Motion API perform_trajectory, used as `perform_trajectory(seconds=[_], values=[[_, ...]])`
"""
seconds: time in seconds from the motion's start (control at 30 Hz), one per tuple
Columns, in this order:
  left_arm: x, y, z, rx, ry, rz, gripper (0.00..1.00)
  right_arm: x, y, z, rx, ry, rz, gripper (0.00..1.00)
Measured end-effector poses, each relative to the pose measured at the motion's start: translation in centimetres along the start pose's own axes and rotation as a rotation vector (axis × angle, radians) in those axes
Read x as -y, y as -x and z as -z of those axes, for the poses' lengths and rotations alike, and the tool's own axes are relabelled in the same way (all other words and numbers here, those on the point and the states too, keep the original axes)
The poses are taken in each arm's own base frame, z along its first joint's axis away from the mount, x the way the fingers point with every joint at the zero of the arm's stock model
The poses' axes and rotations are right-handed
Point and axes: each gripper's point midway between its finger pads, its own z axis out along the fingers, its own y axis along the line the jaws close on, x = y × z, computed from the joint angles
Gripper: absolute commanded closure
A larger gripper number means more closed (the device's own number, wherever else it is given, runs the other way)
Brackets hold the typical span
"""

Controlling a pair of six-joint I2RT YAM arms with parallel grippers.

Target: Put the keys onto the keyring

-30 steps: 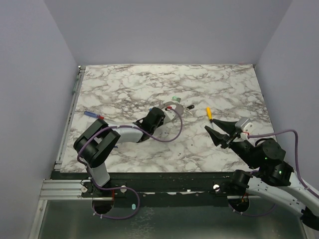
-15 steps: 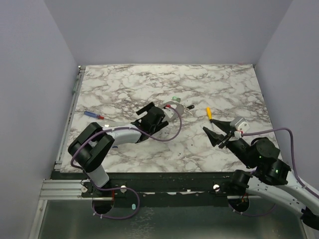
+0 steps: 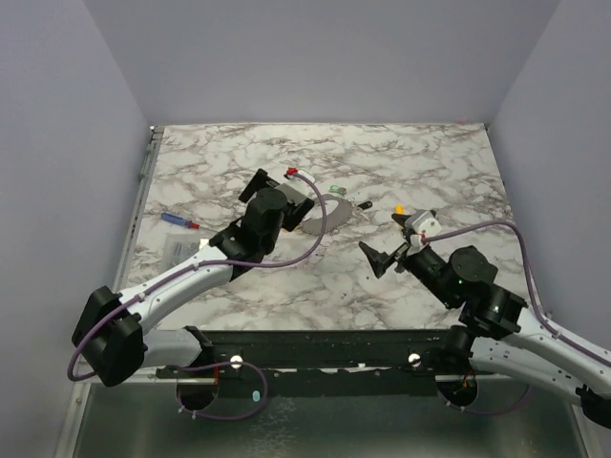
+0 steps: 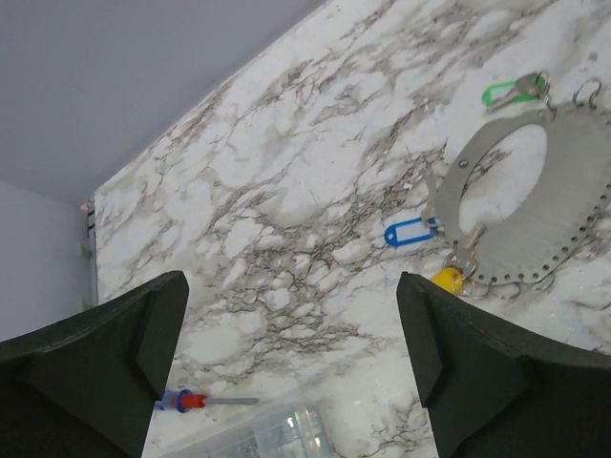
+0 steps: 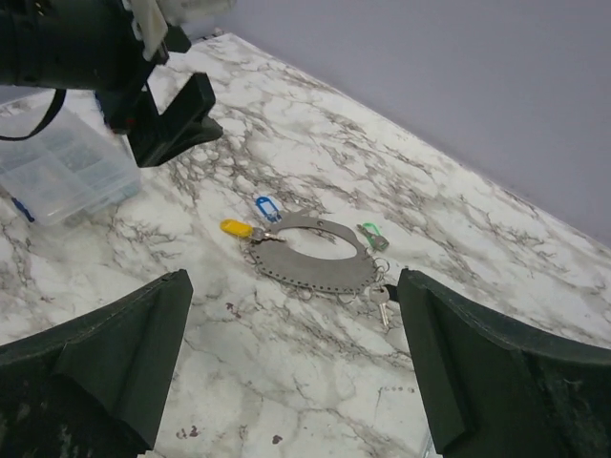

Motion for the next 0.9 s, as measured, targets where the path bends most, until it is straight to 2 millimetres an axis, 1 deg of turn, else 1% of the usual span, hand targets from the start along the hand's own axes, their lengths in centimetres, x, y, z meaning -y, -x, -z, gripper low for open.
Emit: perform_trajectory(seconds=[0.07,0.13,0.27,0.33,0.43,0.53,0.67,0.77,0.9], values=[[-1.0,0.9,0.6,0.031,0.023,0.095,0.01,-0.3,0.2,-0.9,0.001,0.002,-0.004,0.0],[-1.4,1.4,0.9,0.053,0.031,0.169,0.01,-0.7,0.5,-1.9,-0.003,0.003,-0.019,0.0],[-1.3,1.1,0.4,0.043,0.034,0.266,0.01,-1.7,1.0,-4.2,-0.033,0.009,-0.068,0.0],[-1.0,0.9,0.3,0.036,0.026,0.29,0.01,-2.3,0.9,-5.3,-0.056,0.014,-0.097,0.0],[-1.0,1.1,0.4,0.044,0.024,0.329,0.01,-3.1,0.4,-6.4,-0.089,0.014,-0.162,0.0],[-1.3,1.4,0.8,0.059,0.027,0.353,0.01,-3.6,-0.3,-6.8,-0.115,0.009,-0.23,0.0],[-1.9,1.7,1.6,0.086,0.034,0.384,0.02,-3.5,-0.1,-6.8,-0.109,-0.022,-0.328,0.0],[-2.7,2.1,2.5,0.119,0.049,0.407,0.02,-3.0,0.2,-6.6,-0.097,-0.061,-0.386,0.0],[-4.1,2.5,3.8,0.169,0.087,0.441,0.01,-1.5,0.9,-5.9,-0.072,-0.131,-0.41,0.0]])
